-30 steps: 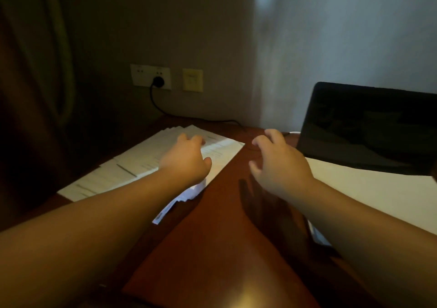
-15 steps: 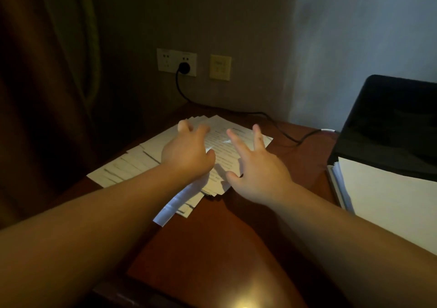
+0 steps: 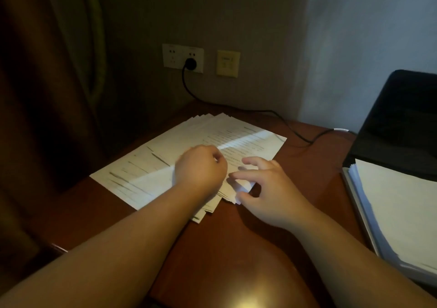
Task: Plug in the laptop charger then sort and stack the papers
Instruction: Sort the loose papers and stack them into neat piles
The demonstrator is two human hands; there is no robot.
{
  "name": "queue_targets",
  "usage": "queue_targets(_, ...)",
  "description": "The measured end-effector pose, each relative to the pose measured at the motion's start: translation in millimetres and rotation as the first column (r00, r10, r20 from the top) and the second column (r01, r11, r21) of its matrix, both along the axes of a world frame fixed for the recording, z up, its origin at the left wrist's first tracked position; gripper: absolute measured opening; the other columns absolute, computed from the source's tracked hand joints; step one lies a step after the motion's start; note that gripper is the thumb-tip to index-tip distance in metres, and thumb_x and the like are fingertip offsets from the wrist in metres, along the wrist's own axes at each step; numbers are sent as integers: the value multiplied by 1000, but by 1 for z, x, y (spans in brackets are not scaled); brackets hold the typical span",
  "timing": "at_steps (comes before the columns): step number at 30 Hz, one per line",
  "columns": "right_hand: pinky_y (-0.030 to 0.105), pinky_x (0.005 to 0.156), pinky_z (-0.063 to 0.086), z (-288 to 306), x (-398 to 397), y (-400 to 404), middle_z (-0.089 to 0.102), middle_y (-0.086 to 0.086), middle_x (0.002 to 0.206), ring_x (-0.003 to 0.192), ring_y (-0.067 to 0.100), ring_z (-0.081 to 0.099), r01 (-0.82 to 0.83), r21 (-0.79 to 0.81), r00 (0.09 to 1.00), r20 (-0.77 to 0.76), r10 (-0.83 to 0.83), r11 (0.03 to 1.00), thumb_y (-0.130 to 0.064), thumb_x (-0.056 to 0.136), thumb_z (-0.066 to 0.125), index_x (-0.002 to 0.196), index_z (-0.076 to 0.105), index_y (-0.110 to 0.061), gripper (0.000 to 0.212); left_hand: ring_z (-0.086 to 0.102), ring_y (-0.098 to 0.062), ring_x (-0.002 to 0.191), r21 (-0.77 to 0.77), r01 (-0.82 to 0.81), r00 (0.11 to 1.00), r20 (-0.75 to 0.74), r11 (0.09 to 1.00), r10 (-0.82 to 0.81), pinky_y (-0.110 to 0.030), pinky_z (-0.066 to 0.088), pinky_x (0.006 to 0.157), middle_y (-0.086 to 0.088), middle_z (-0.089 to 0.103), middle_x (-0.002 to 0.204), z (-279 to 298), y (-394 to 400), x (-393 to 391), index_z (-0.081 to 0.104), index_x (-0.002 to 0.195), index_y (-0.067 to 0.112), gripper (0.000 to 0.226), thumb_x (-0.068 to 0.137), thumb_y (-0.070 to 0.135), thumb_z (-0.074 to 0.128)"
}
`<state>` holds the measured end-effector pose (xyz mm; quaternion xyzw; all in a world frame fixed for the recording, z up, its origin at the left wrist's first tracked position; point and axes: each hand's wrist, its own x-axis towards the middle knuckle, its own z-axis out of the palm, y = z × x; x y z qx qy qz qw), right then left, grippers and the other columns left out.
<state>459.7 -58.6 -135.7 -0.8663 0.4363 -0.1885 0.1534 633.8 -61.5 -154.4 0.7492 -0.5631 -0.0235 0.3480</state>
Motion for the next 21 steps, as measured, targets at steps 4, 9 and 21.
queue_targets(4,28,102,29,-1,-6,-1,35,-20,148,135,8,24,87,16,995,-49,-86,996,-49,84,70,132,56,-46,49,64,-10,78,15,-5,998,-63,1000,6,-29,58,67,12,66,109,-1,4,-3,71,104,36,21,95,36,52)
queue_targets(9,21,93,31,-7,-2,-4,48,-19,131,123,4,34,157,9,986,50,-157,988,-45,84,72,120,67,-41,37,62,-11,96,56,84,987,-142,995,-75,-27,60,70,9,63,123,5,9,0,70,113,35,22,97,29,56)
queue_targets(21,9,75,44,-2,2,-13,47,-15,121,101,3,56,305,-1,777,579,-248,952,-31,93,65,120,59,-35,28,55,-5,92,11,449,888,-114,894,-445,-18,46,71,15,58,94,21,29,10,68,92,32,19,97,19,55)
